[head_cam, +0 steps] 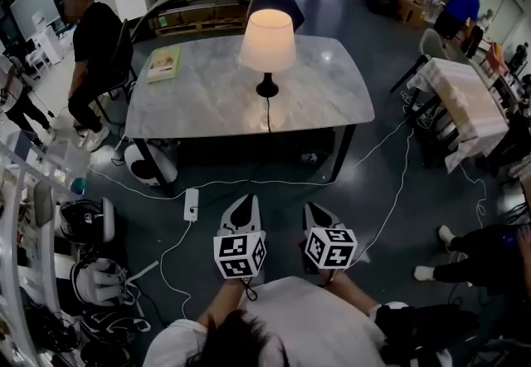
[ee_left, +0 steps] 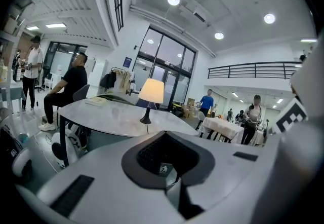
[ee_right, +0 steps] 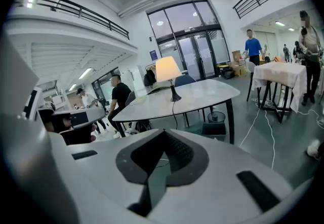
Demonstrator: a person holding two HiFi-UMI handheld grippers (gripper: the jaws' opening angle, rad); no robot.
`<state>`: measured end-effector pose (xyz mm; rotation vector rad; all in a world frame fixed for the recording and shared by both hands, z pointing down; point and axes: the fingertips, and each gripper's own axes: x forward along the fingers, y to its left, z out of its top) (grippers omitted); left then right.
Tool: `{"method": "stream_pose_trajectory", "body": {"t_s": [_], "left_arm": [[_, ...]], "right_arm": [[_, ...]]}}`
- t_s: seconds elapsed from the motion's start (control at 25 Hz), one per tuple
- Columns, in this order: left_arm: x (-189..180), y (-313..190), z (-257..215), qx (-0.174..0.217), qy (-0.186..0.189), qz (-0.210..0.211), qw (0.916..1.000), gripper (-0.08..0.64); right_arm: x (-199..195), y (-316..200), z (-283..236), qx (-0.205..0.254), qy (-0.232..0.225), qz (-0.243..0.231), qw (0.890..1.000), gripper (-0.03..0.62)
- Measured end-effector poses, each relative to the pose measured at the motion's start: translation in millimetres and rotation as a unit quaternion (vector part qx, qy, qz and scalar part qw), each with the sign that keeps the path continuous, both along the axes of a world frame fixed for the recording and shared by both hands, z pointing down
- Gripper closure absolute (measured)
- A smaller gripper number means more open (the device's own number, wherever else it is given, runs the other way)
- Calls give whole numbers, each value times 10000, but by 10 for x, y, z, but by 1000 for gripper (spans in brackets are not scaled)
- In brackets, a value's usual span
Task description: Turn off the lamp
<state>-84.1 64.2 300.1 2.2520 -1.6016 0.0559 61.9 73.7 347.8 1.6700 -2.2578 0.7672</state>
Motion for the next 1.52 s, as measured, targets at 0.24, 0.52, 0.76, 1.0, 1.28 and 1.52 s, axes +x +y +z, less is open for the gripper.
{"method": "stream_pose_trajectory", "body": {"t_s": [0.24,0.52,0.76,1.0,1.28,1.52], "left_arm": [[-195,-444,-38,15,30,47,10000,552],[-303,-916,-46,78,36,197,9998,552],[-393,-1316,-50,79,12,324,9994,552],[-400,-1520,172,-145,-44,477,9987,552],[-128,-1653,509,-520,-125,635,9966,552],[116,-1821,539,-561,-218,542,9967,552]], "right_arm": [[-187,-408,-19,-19,36,67,10000,594],[-355,-852,-37,28,102,129,9999,594],[-507,-1238,-44,38,84,203,9998,594],[-517,-1385,106,-158,86,381,9991,594],[-228,-1474,310,-425,4,655,9969,594],[55,-1714,439,-592,48,517,9969,594]]}}
